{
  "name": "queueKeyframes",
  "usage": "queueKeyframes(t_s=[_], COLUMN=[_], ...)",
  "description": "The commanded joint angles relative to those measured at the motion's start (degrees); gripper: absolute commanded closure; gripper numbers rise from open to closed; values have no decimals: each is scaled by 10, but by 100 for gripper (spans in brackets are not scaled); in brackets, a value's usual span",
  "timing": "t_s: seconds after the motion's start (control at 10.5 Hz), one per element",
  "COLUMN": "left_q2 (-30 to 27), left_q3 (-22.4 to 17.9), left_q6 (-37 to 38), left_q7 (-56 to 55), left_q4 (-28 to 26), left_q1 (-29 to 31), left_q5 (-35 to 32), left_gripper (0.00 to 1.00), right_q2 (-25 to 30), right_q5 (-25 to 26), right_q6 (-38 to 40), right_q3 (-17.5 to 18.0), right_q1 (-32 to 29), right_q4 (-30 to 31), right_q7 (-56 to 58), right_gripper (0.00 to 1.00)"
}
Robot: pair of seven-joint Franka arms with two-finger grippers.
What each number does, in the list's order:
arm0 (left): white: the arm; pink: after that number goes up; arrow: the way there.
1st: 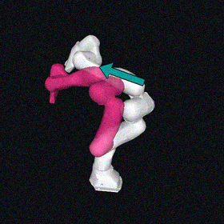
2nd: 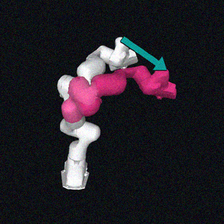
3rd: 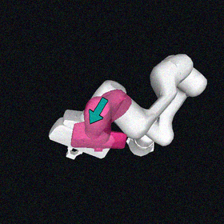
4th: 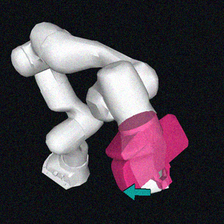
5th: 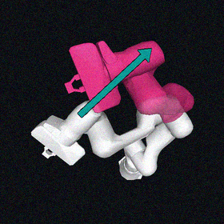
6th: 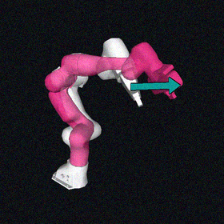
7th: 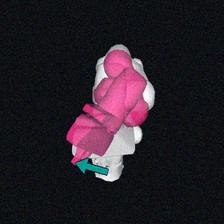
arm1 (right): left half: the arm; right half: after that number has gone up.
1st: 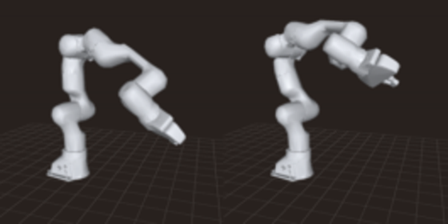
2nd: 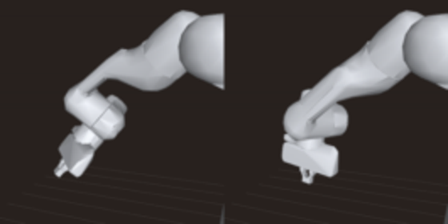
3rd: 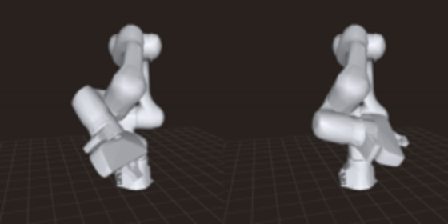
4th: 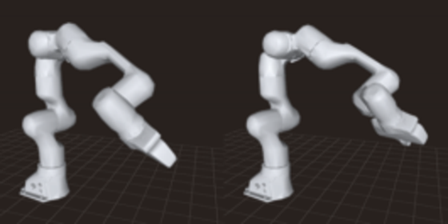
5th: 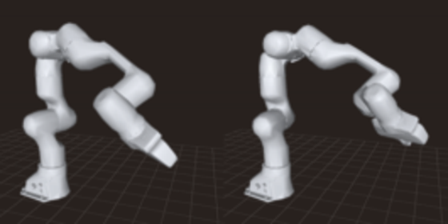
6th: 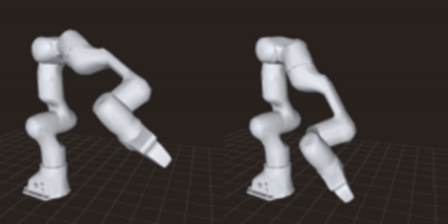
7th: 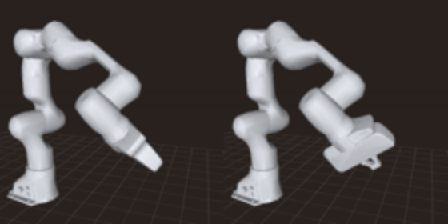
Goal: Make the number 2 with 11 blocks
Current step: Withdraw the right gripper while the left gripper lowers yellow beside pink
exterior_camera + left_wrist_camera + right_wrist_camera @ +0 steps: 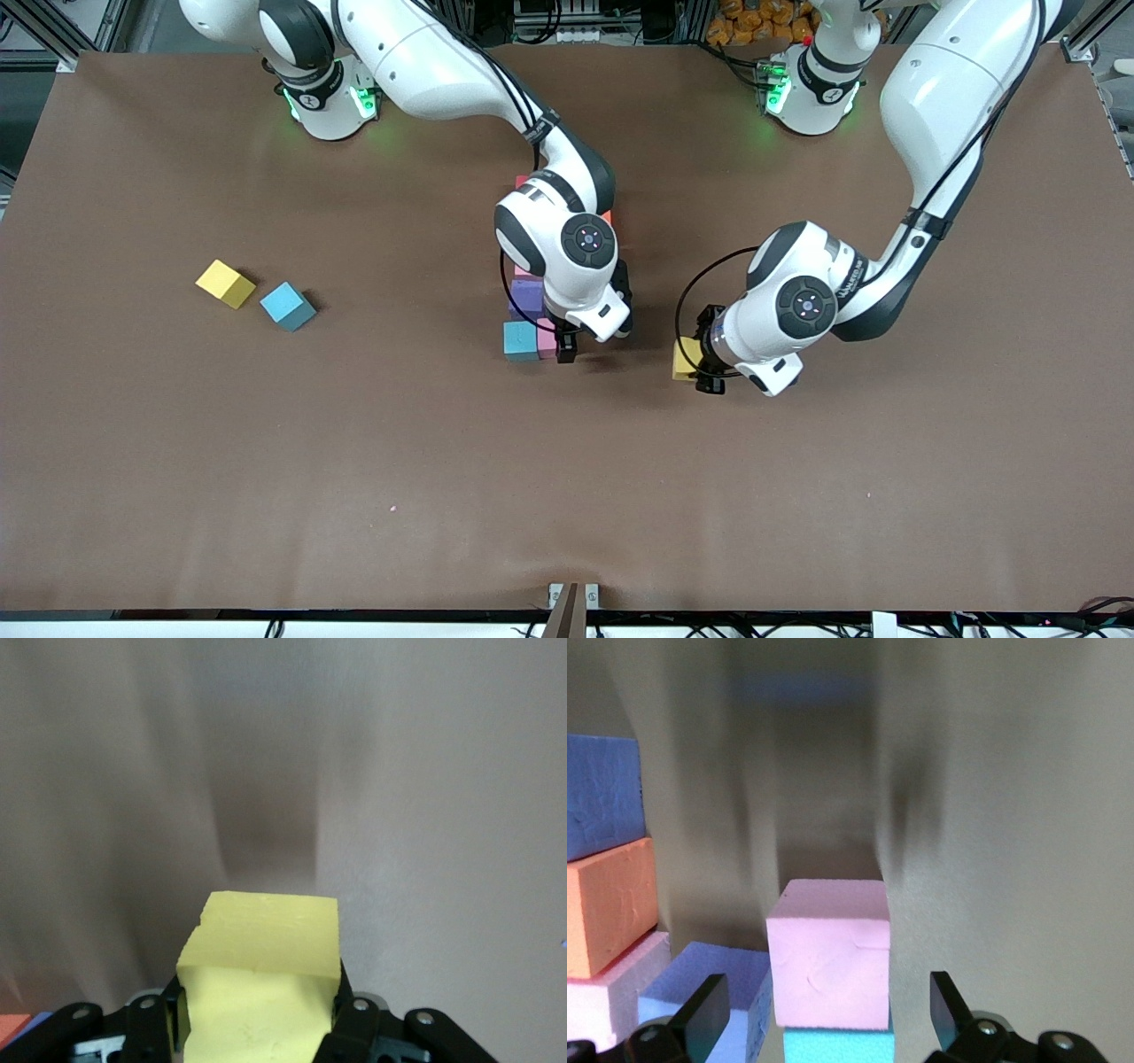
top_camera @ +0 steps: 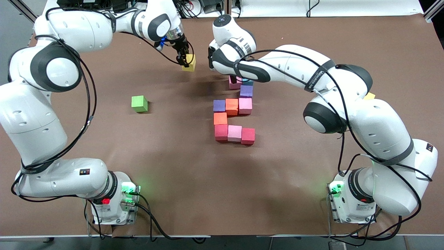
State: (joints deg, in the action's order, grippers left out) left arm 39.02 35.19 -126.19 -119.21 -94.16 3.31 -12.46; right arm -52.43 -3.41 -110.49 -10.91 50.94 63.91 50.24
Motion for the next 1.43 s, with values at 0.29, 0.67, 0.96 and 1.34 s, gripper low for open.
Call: queueKeyframes(t_s=[0.29, 0.67, 0.96, 1.34], left_q2=[28, 47, 49, 52], left_q3=[-3, -13, -54, -66], left_q6=[-63, -68, -88, -106], left_q7=[-39, -88, -160, -197], left_q4=[5, 21, 21, 21], left_q1=[-56, -108, -153, -180], left_q5=[16, 11, 10, 9], left_gripper=[77, 77, 77, 77], right_q2=[39, 69, 87, 87], right_q5=[-1, -3, -37, -91], right_q6=[7, 7, 13, 49], right_q3=[-8, -7, -4, -6], right_q1=[-131, -260, -366, -448], right_q4=[6, 6, 9, 13], right_q7=[-46, -46, -47, -66], right_gripper=[0, 0, 0, 0])
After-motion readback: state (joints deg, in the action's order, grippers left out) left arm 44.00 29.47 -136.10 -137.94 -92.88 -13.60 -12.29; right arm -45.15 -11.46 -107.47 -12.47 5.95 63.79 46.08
